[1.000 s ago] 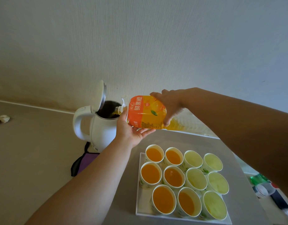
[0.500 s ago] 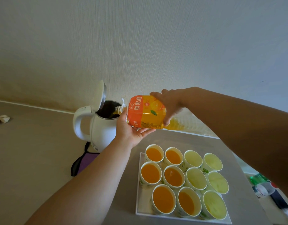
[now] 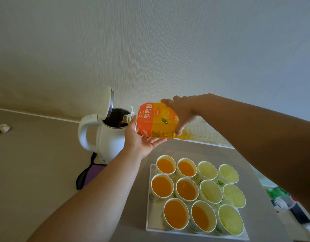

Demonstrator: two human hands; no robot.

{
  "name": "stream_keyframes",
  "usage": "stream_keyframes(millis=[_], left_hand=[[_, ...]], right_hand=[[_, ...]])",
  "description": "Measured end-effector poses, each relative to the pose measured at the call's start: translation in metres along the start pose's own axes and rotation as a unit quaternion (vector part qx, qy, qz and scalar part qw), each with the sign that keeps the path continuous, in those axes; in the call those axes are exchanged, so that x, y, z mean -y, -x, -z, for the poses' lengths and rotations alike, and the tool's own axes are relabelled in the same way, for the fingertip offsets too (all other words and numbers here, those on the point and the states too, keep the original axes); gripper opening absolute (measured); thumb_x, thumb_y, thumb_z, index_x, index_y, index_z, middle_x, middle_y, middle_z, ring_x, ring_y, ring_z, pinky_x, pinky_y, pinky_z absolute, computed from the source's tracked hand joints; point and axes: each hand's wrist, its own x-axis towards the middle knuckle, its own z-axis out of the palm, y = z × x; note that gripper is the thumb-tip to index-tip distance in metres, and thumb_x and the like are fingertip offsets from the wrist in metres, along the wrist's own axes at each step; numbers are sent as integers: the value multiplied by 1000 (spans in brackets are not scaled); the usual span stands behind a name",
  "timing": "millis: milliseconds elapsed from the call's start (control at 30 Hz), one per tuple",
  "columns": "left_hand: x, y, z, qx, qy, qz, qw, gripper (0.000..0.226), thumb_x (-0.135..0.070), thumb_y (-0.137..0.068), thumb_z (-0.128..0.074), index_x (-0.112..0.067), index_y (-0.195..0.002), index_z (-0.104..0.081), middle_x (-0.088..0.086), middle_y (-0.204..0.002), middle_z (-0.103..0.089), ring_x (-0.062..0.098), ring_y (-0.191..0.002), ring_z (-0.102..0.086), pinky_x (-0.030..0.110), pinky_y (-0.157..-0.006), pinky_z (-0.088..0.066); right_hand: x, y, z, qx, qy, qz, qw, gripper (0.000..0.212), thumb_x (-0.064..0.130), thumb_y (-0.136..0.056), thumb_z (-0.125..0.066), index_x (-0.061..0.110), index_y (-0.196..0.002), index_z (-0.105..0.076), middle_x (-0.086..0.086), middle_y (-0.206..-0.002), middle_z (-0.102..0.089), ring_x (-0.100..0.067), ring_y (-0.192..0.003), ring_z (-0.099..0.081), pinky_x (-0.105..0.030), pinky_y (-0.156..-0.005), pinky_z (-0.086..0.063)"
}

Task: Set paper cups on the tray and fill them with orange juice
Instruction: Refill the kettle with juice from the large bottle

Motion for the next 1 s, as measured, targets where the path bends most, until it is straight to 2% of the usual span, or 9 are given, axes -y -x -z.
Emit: stream_keyframes(millis=[1000], left_hand=[[-1, 2, 1, -2, 3, 1, 1000, 62, -59, -89, -51, -16, -134, -49, 22, -126, -58, 46, -109, -58, 61, -75, -53]], right_hand=[[2, 3, 1, -3, -7, 3, 1000, 131, 54, -59, -83, 29, -150, 8, -10, -143, -31, -32, -128, -40, -46, -100, -43]])
